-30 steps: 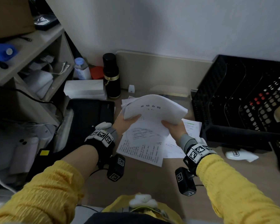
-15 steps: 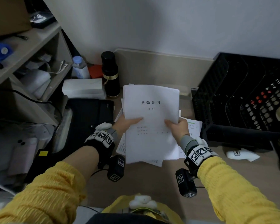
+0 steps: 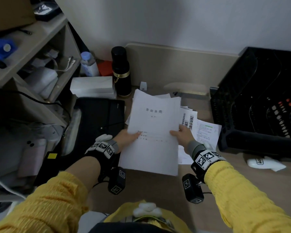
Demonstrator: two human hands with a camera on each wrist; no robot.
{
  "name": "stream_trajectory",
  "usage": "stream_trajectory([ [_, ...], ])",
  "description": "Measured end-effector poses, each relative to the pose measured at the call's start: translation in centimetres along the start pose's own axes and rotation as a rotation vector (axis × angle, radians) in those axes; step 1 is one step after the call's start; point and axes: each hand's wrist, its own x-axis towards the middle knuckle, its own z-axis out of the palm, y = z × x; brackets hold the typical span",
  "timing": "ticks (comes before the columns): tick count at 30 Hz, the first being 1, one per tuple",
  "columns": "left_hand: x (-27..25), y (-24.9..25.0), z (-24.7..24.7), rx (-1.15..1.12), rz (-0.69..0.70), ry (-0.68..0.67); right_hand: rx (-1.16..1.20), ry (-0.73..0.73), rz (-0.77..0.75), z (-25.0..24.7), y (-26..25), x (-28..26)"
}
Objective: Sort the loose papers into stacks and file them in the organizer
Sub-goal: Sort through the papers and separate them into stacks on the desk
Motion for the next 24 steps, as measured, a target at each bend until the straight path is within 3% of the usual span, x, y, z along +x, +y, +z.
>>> stream_trajectory([
  [3, 0.8, -1.0, -2.1, -0.032, -0.026, 0.14, -0.158, -0.055, 0.108, -0.1, 1.3, 0.9],
  [7, 1.5, -1.9, -3.8, 0.042, -0.043, 0.255, -0.323, 0.095, 0.218, -1.6, 3.2, 2.3],
  [10, 1.9, -2.2, -3.9, 0.083, -0.075, 0.251, -0.474, 0.193, 0.327, -2.4, 3.3, 2.9],
  [13, 2.3, -2.4, -3.9, 0.095, -0.098, 0.249, -0.465, 0.137, 0.375, -2.5, 3.5, 3.8],
  [19, 2.6, -1.9, -3.6, 0.114, -0.106, 0.237, -0.627, 0.079, 0.384, -1.8, 3.1, 4.9],
  [24, 2.3, -2.0, -3.6, 0.08, -0.112, 0.225, -0.647, 0.147, 0.375, -1.1, 2.9, 4.8],
])
